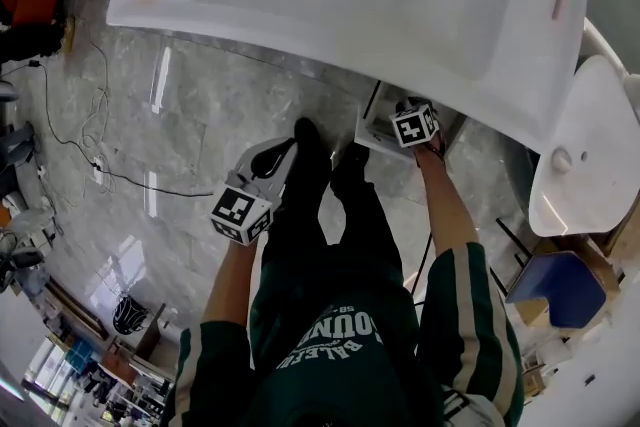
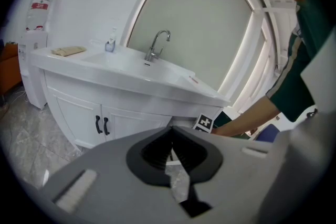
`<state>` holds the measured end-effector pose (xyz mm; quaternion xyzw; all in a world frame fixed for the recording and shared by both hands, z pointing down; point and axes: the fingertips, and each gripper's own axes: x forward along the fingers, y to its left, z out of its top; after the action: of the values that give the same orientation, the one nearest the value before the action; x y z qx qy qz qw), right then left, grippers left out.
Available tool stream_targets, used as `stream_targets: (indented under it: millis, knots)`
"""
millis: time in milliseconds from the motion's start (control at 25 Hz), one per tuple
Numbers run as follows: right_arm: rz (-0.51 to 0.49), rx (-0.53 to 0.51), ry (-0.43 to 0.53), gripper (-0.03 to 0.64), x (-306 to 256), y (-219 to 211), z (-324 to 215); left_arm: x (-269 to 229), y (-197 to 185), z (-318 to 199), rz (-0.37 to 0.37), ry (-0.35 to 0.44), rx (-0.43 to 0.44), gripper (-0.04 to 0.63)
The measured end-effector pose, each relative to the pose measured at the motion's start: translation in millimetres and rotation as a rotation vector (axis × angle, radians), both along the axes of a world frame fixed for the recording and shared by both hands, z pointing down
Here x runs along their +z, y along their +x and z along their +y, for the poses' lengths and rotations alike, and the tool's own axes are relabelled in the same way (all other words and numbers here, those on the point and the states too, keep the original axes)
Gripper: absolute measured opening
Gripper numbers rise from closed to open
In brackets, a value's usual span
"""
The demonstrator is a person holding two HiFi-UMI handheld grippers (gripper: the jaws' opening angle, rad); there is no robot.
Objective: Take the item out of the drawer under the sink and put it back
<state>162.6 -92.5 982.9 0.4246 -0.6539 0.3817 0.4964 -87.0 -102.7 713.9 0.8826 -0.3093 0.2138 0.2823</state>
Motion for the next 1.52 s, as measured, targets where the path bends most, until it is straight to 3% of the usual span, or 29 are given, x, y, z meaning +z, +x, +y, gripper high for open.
stream_targets:
  millis: [320, 760, 1280, 1520]
  knots:
    - [0.103, -0.028, -0.024, 0.051, 12, 7, 2, 4, -8, -4, -0.009, -0.012, -0.019, 0.051]
    - [0.103, -0.003, -0.015, 0.049, -4, 8, -1, -6, -10, -11, -0.008, -0.011, -0.014, 0.051]
    - [0.127, -0.066, 0.03, 0.049, -84, 20, 22, -65, 20, -16, 0.037, 0.053, 0.065, 0.051]
    - [0.1, -0.062, 0.132, 0.049, -144, 7, 31, -94, 35, -14, 0.047, 0.097, 0.097, 0.051]
